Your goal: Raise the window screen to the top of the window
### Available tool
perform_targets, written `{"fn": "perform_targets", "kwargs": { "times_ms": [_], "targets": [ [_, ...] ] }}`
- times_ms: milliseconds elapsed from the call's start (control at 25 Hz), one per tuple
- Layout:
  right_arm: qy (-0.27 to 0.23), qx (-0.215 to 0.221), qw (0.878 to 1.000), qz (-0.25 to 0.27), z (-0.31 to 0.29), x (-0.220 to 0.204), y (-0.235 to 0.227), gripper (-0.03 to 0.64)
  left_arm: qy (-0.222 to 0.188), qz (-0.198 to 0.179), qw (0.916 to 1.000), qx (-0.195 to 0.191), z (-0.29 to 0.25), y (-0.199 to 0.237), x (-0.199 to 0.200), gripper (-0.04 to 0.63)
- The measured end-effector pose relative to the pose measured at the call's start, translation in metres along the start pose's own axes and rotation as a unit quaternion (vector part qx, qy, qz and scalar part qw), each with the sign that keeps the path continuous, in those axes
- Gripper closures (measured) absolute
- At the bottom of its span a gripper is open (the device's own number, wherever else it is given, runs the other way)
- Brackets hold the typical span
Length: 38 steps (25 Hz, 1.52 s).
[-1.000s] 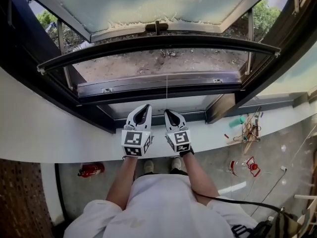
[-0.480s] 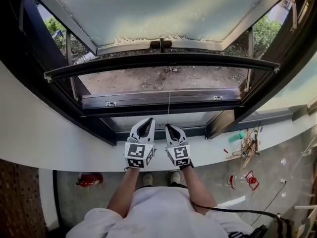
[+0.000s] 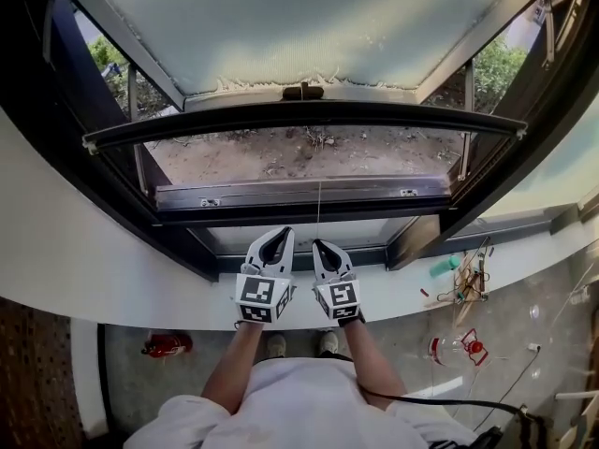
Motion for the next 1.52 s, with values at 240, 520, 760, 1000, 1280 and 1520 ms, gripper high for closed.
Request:
{"fn": "perform_targets", "kwargs": {
  "times_ms": [240, 520, 760, 1000, 1280, 1520],
  "targets": [
    [-0.024, 0.000, 1.000, -0.017, 0.003, 0.013, -0.002, 0.614, -0.001, -0.002, 1.0000, -0.004, 0.000, -0.003, 0.000, 0.589],
    [-0.070, 0.002, 0.998, 0.002, 0.003, 0.054, -0.003, 0.614, -0.008, -0.006, 0.9999, -0.010, -0.004, -0.007, 0.009, 0.589],
    [-0.086, 0.004, 0.996, -0.004, 0.005, 0.065, 0.001, 0.614, -0.019, -0.013, 0.9997, -0.013, -0.004, -0.006, 0.018, 0.589],
    [-0.104, 0.003, 0.995, 0.002, 0.004, 0.085, 0.002, 0.614, -0.031, -0.020, 0.9993, -0.012, -0.004, -0.001, 0.029, 0.589],
    [-0.135, -0.002, 0.991, 0.007, 0.000, 0.106, 0.001, 0.614, -0.046, -0.033, 0.9984, -0.006, -0.004, 0.009, 0.044, 0.589],
    [-0.144, 0.004, 0.990, 0.009, -0.005, 0.117, 0.004, 0.614, -0.061, -0.038, 0.9974, -0.001, -0.005, 0.015, 0.057, 0.589]
  ]
}}
Point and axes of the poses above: the fingertips, and each gripper's own axes: z backward along the fingers, y to its left, x out of its top, the point moved 9 cm from there along z, backward along the fingers, and after that the axes turned 4 degrees about -z, right-handed, at the moved point
